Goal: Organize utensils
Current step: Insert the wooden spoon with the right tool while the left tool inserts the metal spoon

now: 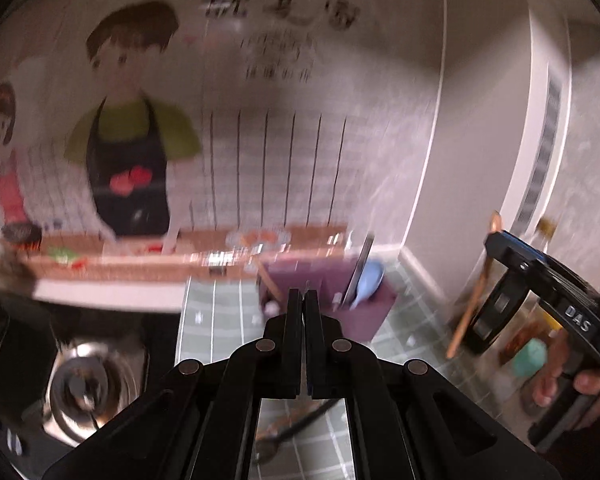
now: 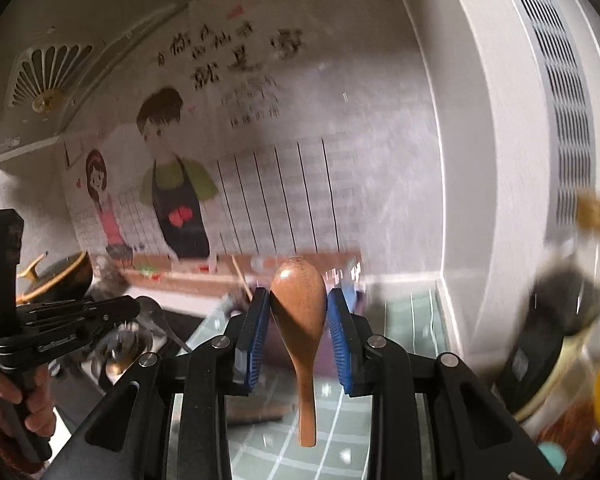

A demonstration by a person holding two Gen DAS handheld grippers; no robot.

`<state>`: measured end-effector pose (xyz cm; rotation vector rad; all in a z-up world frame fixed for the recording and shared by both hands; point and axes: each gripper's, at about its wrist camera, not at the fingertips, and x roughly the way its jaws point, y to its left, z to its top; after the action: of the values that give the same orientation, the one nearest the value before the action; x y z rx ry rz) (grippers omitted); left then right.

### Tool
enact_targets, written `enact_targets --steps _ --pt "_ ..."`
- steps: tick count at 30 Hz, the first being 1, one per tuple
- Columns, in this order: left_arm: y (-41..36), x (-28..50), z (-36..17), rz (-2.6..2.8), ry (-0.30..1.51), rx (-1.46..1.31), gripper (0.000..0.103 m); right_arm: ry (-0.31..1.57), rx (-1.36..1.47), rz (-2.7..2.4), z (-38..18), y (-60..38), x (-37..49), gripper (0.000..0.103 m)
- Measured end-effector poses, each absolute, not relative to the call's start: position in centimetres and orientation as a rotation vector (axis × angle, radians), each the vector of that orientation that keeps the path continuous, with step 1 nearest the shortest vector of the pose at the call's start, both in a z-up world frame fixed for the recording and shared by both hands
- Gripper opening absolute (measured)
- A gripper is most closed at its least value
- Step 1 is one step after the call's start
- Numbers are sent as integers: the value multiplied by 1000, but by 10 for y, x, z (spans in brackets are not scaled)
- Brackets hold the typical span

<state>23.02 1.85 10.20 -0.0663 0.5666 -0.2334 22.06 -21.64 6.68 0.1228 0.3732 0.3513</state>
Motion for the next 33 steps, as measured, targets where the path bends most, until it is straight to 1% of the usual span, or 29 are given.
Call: enact_targets --steps 5,7,10,14,21,27,33 --pt "21 253 151 -241 481 -14 1 262 96 334 117 -207 244 27" --pt "22 267 160 -237 475 11 1 241 87 305 128 -203 258 27" --pt "25 292 161 -229 486 37 1 225 77 282 130 -199 280 27" --pt "25 324 143 -237 524 48 1 247 58 262 110 -193 306 27" --pt "17 376 83 -284 649 40 1 323 96 264 50 -191 352 27" --pt "6 395 48 -325 699 9 1 389 84 277 6 -185 373 27" --pt "-10 410 15 -390 761 -22 3 453 67 300 -18 -179 375 28"
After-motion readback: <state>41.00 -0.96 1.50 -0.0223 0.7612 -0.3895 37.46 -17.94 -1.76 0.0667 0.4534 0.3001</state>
